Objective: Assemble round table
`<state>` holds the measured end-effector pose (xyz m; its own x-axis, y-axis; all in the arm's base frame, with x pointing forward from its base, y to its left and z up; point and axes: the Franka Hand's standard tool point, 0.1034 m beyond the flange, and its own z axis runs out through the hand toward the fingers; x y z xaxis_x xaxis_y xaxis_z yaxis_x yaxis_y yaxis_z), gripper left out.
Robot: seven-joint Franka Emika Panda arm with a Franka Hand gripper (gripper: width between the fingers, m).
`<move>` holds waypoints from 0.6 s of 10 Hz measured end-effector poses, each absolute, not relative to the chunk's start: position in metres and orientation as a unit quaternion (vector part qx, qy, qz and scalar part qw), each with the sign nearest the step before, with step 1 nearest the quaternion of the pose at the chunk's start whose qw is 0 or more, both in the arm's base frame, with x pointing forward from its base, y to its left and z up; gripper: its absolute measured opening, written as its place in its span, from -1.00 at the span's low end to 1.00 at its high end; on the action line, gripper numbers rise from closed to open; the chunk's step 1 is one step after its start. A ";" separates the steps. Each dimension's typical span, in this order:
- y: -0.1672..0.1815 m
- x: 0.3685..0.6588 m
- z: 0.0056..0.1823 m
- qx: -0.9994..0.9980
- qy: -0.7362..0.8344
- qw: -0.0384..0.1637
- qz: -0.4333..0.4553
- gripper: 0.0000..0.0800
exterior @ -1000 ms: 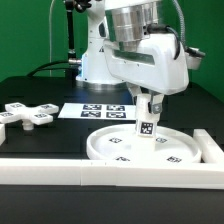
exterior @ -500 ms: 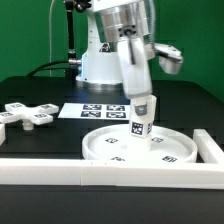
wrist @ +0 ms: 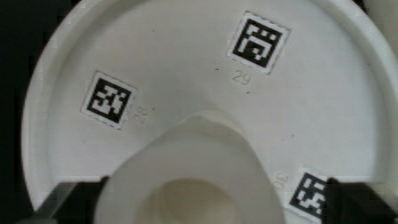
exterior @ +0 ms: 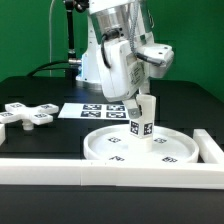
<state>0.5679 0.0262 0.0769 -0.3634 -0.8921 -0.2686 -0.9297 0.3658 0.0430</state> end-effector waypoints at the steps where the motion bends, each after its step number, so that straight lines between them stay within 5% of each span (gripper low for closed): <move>1: 0.027 0.567 0.077 -0.580 0.803 0.098 0.093 0.50; 6: 0.036 0.573 0.078 -0.758 0.640 0.102 0.069 0.62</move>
Offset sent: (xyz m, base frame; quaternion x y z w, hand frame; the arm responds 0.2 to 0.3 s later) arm 0.0053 0.0061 0.0034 -0.0146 0.0291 -0.2452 0.9689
